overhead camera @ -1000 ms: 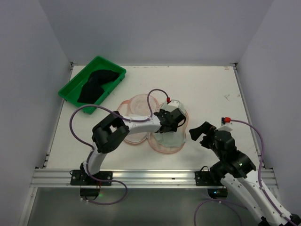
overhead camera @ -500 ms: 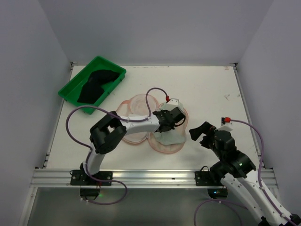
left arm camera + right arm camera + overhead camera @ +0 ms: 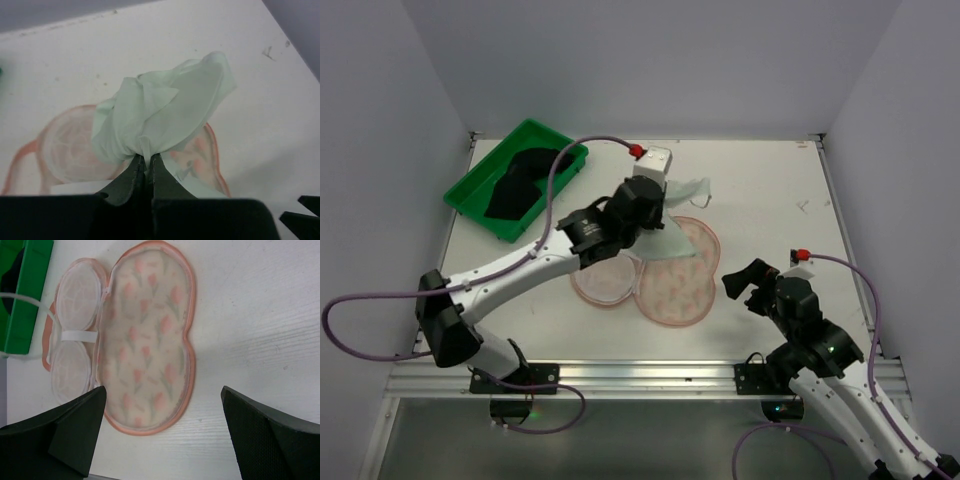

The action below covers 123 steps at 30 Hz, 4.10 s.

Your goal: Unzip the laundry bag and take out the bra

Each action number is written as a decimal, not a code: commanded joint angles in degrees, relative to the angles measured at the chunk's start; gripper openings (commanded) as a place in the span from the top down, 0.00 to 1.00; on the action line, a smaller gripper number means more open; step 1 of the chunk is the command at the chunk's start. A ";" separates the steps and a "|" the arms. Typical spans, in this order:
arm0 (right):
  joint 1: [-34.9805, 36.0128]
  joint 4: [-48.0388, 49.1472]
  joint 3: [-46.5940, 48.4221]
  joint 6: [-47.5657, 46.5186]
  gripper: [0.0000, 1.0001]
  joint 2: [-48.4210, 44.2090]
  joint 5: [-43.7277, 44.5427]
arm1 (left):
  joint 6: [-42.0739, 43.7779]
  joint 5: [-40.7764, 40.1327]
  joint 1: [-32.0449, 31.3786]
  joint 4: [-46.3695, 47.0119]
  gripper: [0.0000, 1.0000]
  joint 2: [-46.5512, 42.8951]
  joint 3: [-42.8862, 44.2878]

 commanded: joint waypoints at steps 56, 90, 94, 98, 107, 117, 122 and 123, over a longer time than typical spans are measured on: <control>-2.76 12.45 12.67 -6.63 0.01 38.40 -8.87 | -6.01 24.22 36.25 8.93 0.04 -12.37 -31.38; -6.46 4.92 26.83 -11.01 1.00 55.48 -4.40 | -6.44 33.27 25.10 13.40 0.46 -0.60 -38.25; -6.37 -0.02 31.14 -13.91 1.00 50.30 -4.47 | -12.50 33.63 15.54 16.30 0.49 1.24 -37.20; -6.37 -0.83 32.29 -16.81 1.00 47.83 -8.50 | -18.57 33.01 7.79 21.13 0.50 3.62 -35.44; -5.84 9.44 30.36 -16.39 1.00 52.04 -35.14 | -21.48 32.57 4.17 27.02 0.51 5.91 -37.01; -1.63 23.34 27.55 -9.44 1.00 61.00 -43.22 | -22.27 33.36 3.99 33.88 0.51 2.49 -43.07; -1.36 33.26 23.68 -5.84 0.95 66.70 -44.64 | -23.50 32.58 3.99 36.86 0.46 -1.02 -46.68; -1.36 34.24 23.33 -5.75 0.94 67.50 -44.64 | -24.11 32.05 3.99 37.13 0.42 -1.82 -47.56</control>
